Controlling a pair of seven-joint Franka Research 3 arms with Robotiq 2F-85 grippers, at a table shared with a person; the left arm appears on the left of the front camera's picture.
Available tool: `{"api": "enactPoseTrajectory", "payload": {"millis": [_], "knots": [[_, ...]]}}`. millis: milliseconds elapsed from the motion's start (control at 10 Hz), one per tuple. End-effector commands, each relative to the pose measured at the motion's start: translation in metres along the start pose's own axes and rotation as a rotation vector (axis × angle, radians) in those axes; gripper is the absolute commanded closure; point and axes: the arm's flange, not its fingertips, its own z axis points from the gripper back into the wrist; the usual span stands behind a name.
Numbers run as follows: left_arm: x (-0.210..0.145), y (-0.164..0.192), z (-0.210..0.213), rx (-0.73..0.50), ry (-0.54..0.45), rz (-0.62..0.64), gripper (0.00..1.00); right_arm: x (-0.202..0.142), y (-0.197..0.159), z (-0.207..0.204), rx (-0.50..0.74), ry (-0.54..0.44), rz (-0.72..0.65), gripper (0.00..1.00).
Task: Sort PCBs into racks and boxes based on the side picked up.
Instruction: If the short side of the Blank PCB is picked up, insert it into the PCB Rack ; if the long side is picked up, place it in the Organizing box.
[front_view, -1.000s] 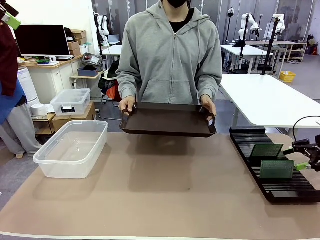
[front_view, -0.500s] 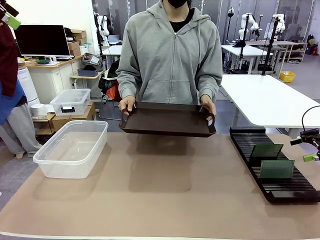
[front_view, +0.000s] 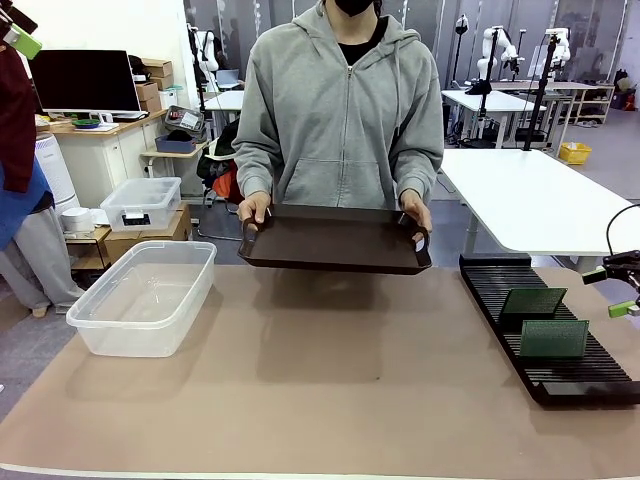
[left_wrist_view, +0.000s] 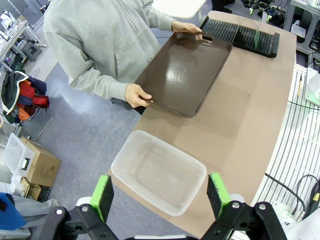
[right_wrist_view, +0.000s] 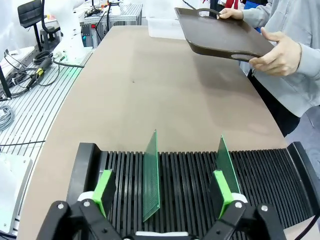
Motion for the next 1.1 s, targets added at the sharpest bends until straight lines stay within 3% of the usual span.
{"api": "enactPoseTrajectory", "payload": {"millis": [0, 900, 1000], "knots": [[-0.001, -0.001, -0.001, 0.001, 0.003, 0.0, 0.0, -0.002, 0.0, -0.001, 0.001, -0.001, -0.003, 0.0], [-0.001, -0.001, -0.001, 0.001, 0.003, 0.0, 0.0, -0.003, 0.0, -0.001, 0.002, -0.001, -0.005, 0.0], [-0.001, -0.001, -0.001, 0.001, 0.003, 0.0, 0.0, 0.014, 0.002, 0.001, -0.02, 0.016, -0.006, 0.0]]}}
